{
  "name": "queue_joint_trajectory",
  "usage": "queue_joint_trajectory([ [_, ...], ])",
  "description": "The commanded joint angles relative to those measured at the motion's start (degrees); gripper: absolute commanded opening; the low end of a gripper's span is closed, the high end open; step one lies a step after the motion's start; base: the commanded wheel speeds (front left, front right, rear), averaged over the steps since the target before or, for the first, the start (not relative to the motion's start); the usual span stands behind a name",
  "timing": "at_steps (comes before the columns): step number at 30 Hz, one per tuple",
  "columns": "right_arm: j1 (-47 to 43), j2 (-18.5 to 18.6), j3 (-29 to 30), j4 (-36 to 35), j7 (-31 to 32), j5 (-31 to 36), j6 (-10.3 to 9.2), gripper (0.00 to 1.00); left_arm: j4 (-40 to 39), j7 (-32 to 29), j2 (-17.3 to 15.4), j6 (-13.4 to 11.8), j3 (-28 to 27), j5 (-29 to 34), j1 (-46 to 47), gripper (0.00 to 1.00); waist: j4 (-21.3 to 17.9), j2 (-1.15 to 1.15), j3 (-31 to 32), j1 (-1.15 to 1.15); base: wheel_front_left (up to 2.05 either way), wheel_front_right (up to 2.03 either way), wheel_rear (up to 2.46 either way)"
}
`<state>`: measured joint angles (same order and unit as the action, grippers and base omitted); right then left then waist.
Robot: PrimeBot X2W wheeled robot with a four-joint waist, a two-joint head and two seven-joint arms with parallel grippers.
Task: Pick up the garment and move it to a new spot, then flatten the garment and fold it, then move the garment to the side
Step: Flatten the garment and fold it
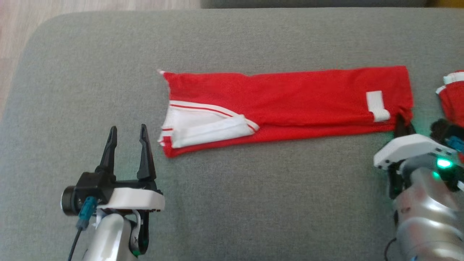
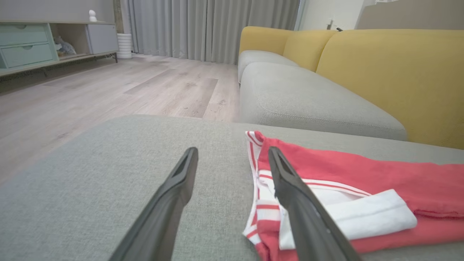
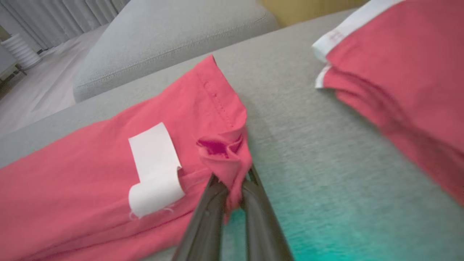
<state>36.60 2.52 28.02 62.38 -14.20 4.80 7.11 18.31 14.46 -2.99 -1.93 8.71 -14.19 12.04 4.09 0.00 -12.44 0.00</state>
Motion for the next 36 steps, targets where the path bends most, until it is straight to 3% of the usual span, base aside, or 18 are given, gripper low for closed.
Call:
queue_joint_trajectory([
  [1,-0.2,0.7,-0.1,-2.2,-0.7,0.7,0.37,0.00,-1.4,0.5,-0.4,0.2,-2.5,0.3,1.6,1.00,-0.4,0.00,0.5,0.00,0.00,0.00,0.00],
  [8,-2.5,2.5,9.0,-11.3,-0.8,6.9,0.37,0.00,-1.2,0.5,-0.1,0.8,-2.9,0.5,1.1,1.00,-1.1,0.00,2.6,0.00,0.00,0.00,0.00],
  [15,-0.7,0.7,7.8,-13.4,-0.8,7.3,0.37,0.00,-0.5,0.5,0.0,0.9,-1.8,0.3,0.1,1.00,-1.1,0.00,5.2,0.00,0.00,0.00,0.00],
  [17,0.1,0.4,4.1,-12.1,-0.8,5.7,0.37,0.00,-0.4,0.5,0.1,0.9,-1.6,0.1,-0.2,1.00,-0.8,0.00,6.0,0.00,0.00,0.00,0.00],
  [22,3.2,0.4,-12.6,-6.3,-0.8,-6.9,0.37,0.00,-0.3,0.5,0.1,0.8,-1.5,-0.2,-0.9,1.00,0.6,0.00,8.2,0.00,0.00,0.00,0.00],
  [28,2.4,0.4,-35.2,-8.1,-0.7,-25.0,0.37,0.00,0.0,0.5,0.1,0.8,-1.1,-0.5,-1.9,1.00,2.5,0.00,9.7,0.00,0.00,0.00,0.00],
  [36,0.9,0.4,-52.0,-11.4,0.1,-36.4,0.37,0.00,0.3,0.5,0.1,0.7,0.3,-0.8,-1.9,1.00,7.0,0.00,9.8,0.00,0.00,0.00,0.00],
])
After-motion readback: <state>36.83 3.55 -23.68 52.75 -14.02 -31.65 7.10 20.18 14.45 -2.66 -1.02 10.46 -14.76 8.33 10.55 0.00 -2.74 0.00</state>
